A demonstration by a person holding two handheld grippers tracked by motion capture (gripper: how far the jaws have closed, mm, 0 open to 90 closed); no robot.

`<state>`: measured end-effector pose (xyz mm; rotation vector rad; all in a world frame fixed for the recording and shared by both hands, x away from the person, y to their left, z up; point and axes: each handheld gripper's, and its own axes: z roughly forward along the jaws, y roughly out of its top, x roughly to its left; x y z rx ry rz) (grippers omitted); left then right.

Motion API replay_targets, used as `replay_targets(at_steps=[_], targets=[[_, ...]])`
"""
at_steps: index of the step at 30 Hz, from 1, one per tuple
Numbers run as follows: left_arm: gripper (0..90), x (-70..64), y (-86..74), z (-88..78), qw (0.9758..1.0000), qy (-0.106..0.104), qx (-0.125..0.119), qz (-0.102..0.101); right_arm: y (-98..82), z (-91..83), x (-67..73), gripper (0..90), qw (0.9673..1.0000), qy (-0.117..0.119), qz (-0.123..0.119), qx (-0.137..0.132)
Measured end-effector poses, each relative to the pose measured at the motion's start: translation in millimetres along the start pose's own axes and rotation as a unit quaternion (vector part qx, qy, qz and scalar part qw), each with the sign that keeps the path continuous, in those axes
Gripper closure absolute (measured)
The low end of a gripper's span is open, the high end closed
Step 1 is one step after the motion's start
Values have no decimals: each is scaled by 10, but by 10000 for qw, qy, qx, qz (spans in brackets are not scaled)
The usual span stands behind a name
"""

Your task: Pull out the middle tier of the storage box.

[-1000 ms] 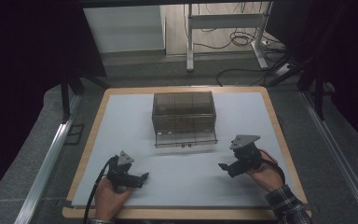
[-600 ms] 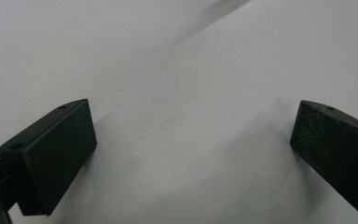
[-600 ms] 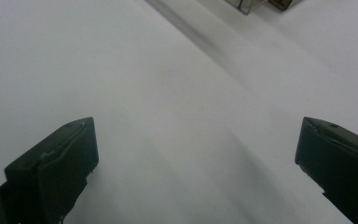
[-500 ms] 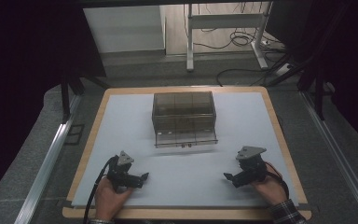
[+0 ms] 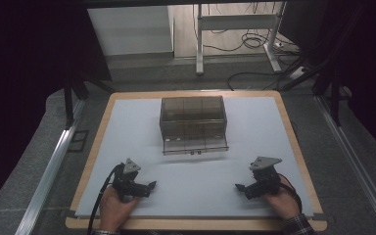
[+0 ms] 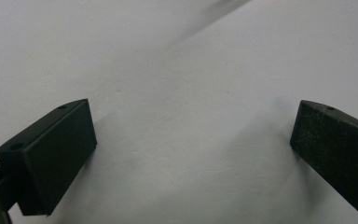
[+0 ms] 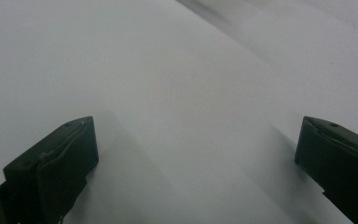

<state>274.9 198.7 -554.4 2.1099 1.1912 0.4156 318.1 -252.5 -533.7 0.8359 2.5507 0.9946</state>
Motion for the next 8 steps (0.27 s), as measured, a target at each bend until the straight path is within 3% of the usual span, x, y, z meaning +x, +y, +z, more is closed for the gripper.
replay_targets(at_steps=[8], targets=[[0, -6, -2, 0, 10000, 7, -2, -17, -9, 2, 0, 0, 10000, 6, -6, -16]])
